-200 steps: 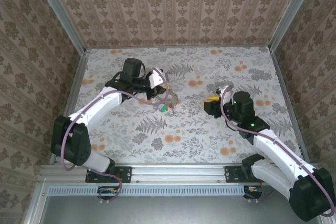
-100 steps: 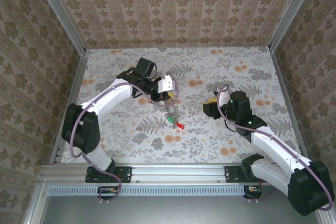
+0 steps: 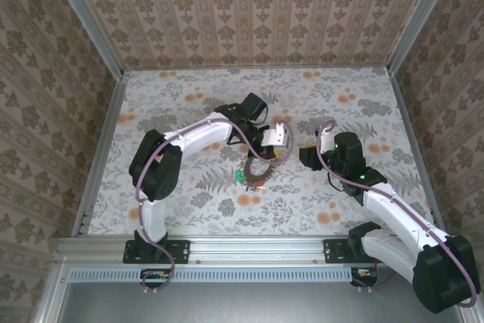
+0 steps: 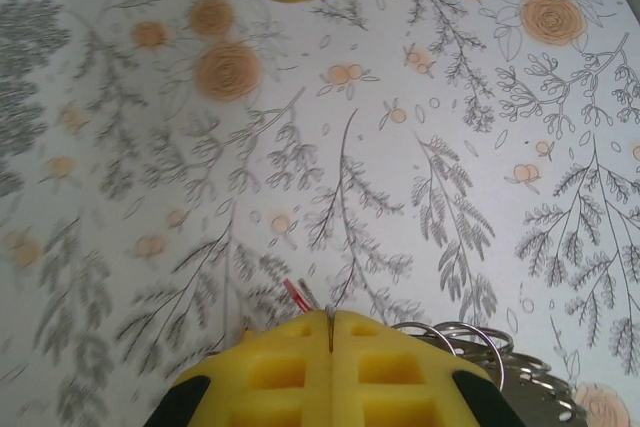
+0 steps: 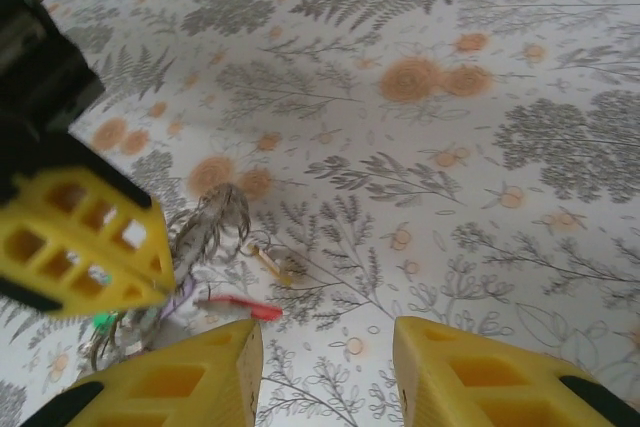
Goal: Put the keys on the keyring
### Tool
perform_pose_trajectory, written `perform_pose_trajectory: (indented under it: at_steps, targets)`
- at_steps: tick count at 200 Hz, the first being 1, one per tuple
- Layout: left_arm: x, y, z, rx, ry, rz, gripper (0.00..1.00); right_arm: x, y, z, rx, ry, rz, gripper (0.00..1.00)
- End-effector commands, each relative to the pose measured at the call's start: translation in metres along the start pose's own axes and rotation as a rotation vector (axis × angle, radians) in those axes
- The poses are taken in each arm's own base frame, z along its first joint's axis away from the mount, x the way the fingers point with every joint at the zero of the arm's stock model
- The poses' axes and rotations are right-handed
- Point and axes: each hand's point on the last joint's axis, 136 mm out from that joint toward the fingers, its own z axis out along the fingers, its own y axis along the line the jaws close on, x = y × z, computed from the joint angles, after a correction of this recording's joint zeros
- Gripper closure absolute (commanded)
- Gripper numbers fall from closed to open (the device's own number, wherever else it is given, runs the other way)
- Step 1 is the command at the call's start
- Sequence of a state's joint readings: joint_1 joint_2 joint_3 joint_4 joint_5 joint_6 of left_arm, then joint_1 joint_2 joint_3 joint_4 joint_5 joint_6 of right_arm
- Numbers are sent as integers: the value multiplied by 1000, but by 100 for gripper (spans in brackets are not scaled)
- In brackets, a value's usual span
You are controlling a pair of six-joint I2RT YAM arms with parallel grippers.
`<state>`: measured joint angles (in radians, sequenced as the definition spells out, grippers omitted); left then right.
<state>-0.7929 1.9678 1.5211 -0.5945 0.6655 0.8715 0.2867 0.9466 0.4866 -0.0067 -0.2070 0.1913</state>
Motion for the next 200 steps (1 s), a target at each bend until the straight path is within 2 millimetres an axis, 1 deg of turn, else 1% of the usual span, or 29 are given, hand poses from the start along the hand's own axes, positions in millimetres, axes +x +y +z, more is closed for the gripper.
perform_pose_trajectory:
  at_steps: [1, 27, 31, 40, 45, 58, 63, 86, 109, 118, 132, 141, 144, 151, 164, 174, 177, 180, 184, 185, 187, 188, 189, 192, 200]
  targets:
    - [-14, -6, 14, 40, -22, 15, 100, 3, -22, -5, 105, -11, 66, 59]
    - [-18, -17, 32, 84, -28, 16, 99, 4, -33, -6, 142, -8, 105, 59]
    - [-19, -19, 34, 91, -34, 13, 97, 4, -34, -6, 146, -6, 111, 59]
    - [-23, -22, 38, 102, -50, 8, 87, 5, -36, -6, 153, -2, 120, 59]
    - [-24, -24, 39, 106, -60, 5, 85, 5, -38, -6, 156, -2, 125, 59]
    - [-31, -26, 38, 106, -96, 2, 84, 3, -42, -7, 171, -7, 131, 59]
    - [-33, -26, 37, 102, -107, -4, 82, 2, -44, -8, 180, -11, 133, 59]
    - [-46, -25, 29, 74, -173, 1, 77, -6, -55, -13, 232, -47, 133, 58]
    - [-58, -20, 7, 10, -260, -1, 77, -21, -67, -22, 297, -104, 114, 57]
    - [-61, -15, -6, -39, -300, -7, 77, -28, -73, -26, 334, -134, 96, 56]
    - [-65, -5, -33, -138, -363, -20, 77, -37, -86, -34, 413, -183, 61, 53]
    - [-64, 0, -51, -210, -403, -27, 76, -45, -94, -39, 468, -222, 37, 46]
    - [-62, 3, -57, -233, -410, -37, 76, -46, -97, -39, 484, -230, 26, 39]
    - [-58, 7, -72, -296, -438, -49, 74, -49, -101, -40, 513, -247, -7, 29]
    - [-46, 17, -101, -420, -475, -86, 71, -53, -108, -39, 553, -256, -65, 24]
    - [-32, 21, -121, -512, -494, -118, 65, -52, -113, -35, 574, -248, -98, 21]
    - [-26, 25, -128, -555, -493, -134, 58, -51, -114, -33, 581, -240, -106, 20]
    - [-21, 26, -134, -587, -494, -144, 52, -50, -116, -31, 584, -236, -111, 19]
    - [-14, 29, -143, -628, -495, -161, 35, -49, -118, -29, 595, -226, -115, 19]
    - [-13, 28, -145, -636, -496, -163, 29, -49, -119, -28, 596, -223, -115, 19]
    - [-9, 29, -148, -655, -494, -174, 11, -48, -120, -27, 599, -217, -116, 18]
    - [-6, 30, -150, -665, -493, -179, 6, -46, -121, -26, 601, -212, -116, 18]
    - [-5, 30, -152, -674, -493, -181, 3, -46, -121, -25, 602, -209, -116, 18]
    - [1, 31, -158, -701, -491, -194, 0, -45, -123, -23, 606, -202, -115, 18]
    - [18, 34, -171, -768, -476, -238, 0, -42, -127, -17, 615, -194, -115, 17]
